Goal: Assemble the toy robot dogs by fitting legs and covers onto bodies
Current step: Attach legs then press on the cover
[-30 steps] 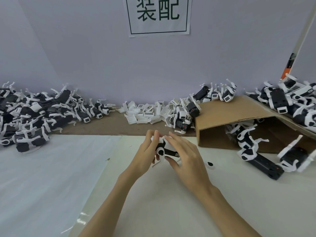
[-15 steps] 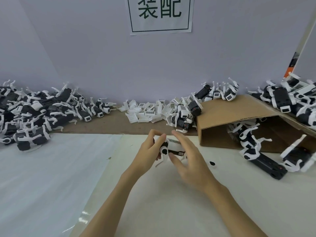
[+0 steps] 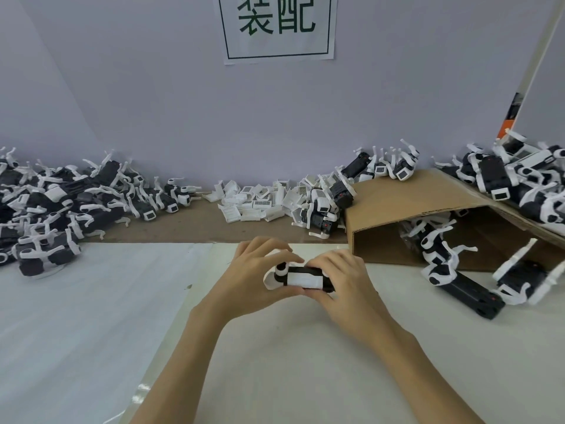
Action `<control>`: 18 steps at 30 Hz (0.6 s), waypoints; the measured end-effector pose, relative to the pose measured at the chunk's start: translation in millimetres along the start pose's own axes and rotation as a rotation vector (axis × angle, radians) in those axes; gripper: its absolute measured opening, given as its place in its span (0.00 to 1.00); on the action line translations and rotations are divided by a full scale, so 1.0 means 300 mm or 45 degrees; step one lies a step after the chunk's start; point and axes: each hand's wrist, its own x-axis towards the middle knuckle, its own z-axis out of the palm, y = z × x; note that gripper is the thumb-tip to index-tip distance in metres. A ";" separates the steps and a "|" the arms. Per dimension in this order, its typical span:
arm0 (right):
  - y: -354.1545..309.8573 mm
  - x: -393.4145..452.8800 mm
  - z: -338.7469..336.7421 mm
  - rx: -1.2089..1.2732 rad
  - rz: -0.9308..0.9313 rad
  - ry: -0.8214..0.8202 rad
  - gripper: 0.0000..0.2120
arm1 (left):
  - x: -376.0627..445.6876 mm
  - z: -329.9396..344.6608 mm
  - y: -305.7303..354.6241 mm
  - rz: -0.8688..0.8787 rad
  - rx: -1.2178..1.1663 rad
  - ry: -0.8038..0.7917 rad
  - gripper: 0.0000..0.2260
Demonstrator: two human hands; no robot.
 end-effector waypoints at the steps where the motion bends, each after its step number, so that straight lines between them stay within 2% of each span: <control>1: 0.000 0.003 0.002 -0.015 -0.009 -0.001 0.16 | 0.002 0.002 -0.003 0.025 0.068 0.021 0.20; 4: 0.006 0.004 0.007 -0.014 0.018 0.009 0.16 | 0.005 0.007 0.001 0.041 0.128 0.047 0.19; 10: -0.002 0.008 -0.008 0.028 0.101 0.028 0.15 | 0.013 0.017 0.023 0.023 -0.001 0.007 0.16; 13: -0.004 0.002 -0.011 0.088 0.096 0.078 0.18 | 0.009 0.021 0.028 -0.005 0.017 0.026 0.17; 16: -0.016 0.001 -0.013 0.254 0.058 0.070 0.30 | 0.009 0.037 0.041 -0.217 -0.139 0.011 0.17; 18: -0.025 0.005 -0.015 0.201 0.012 0.024 0.33 | 0.024 0.040 0.051 -0.471 -0.440 0.005 0.18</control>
